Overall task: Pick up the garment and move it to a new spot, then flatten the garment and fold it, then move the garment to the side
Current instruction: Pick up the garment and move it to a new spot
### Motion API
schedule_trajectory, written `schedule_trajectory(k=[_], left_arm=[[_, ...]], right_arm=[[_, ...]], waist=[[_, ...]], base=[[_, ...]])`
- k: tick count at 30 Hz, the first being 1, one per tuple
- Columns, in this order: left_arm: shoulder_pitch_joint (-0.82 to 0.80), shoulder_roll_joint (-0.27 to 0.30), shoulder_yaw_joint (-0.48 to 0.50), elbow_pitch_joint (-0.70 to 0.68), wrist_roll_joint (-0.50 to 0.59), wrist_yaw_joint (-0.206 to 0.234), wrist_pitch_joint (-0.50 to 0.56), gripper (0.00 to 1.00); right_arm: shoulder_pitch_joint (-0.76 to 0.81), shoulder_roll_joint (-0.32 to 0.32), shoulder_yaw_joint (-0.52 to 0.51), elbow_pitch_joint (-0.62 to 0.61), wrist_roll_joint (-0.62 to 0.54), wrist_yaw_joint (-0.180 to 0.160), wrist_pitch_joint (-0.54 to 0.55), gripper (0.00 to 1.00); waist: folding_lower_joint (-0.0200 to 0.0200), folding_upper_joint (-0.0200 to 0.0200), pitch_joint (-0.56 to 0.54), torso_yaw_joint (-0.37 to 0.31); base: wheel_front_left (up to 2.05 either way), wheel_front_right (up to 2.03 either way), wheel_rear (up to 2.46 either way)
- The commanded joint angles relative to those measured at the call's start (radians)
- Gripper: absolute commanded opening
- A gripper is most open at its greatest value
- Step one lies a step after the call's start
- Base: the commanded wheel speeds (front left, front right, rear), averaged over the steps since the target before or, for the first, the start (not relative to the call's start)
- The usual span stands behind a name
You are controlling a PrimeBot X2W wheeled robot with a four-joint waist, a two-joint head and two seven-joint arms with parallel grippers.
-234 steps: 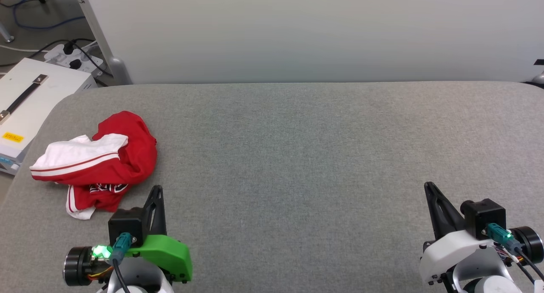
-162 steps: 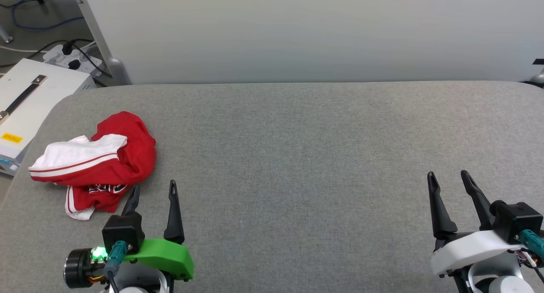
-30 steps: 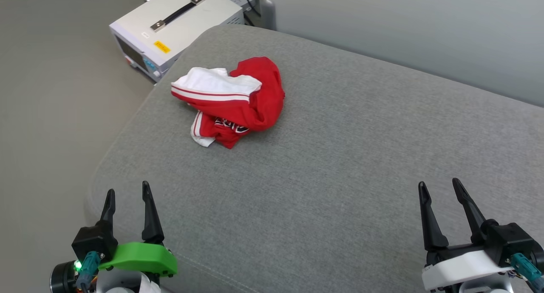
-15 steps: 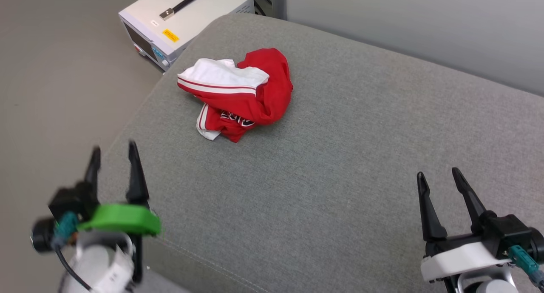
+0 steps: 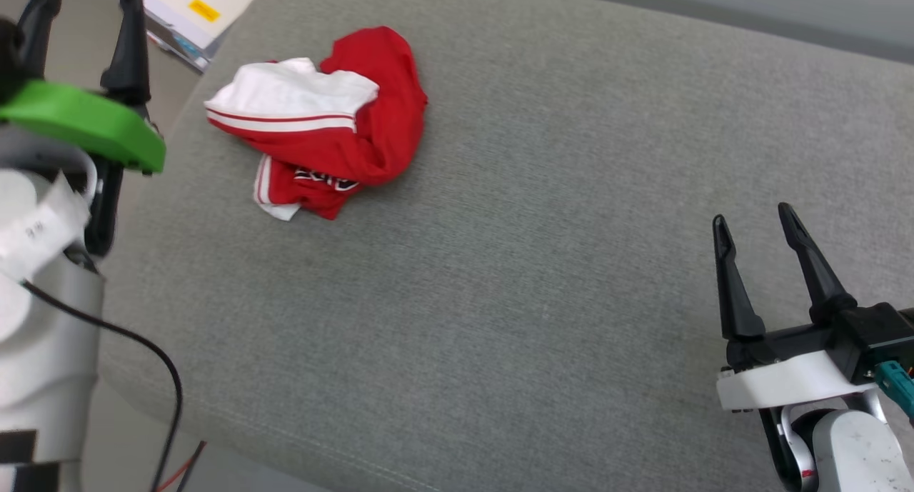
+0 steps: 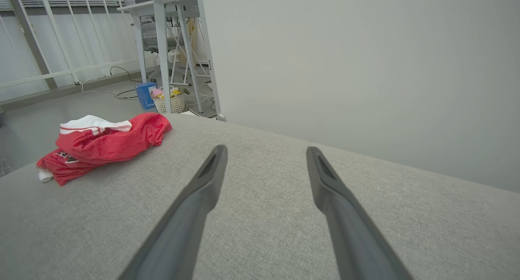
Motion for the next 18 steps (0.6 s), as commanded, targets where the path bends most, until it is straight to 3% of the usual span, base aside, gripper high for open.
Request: schedule_trajectory(k=[1,10,11,18], left_arm=[[-0.045,0.035,-0.043,0.003,-0.049,-0.003,0.036,1.00],[-0.224,0.211,-0.340,-0.003,-0.364,-0.003,0.470,1.00],[-0.257,0.244,-0.402,-0.009,-0.415,-0.003,0.570,1.00],[-0.305,0.304,-0.575,-0.013,-0.534,-0.003,0.817,1.00]], right_arm=[[-0.019,-0.005,-0.001,-0.009,-0.005,-0.001,-0.005,1.00],[-0.062,-0.019,0.009,-0.020,0.000,-0.001,-0.005,1.00],[-0.072,-0.022,0.009,-0.024,0.000,-0.001,-0.005,1.00],[-0.093,-0.026,0.008,-0.033,0.003,-0.001,-0.005,1.00]], waist=[[-0.0001,0.0000,0.064,-0.065],[-0.0001,0.0000,0.132,-0.134],[-0.0001,0.0000,0.147,-0.150],[-0.0001,0.0000,0.190,-0.193]], base=[[0.00,0.00,0.00],[0.00,0.00,0.00],[0.00,0.00,0.00],[0.00,0.00,0.00]])
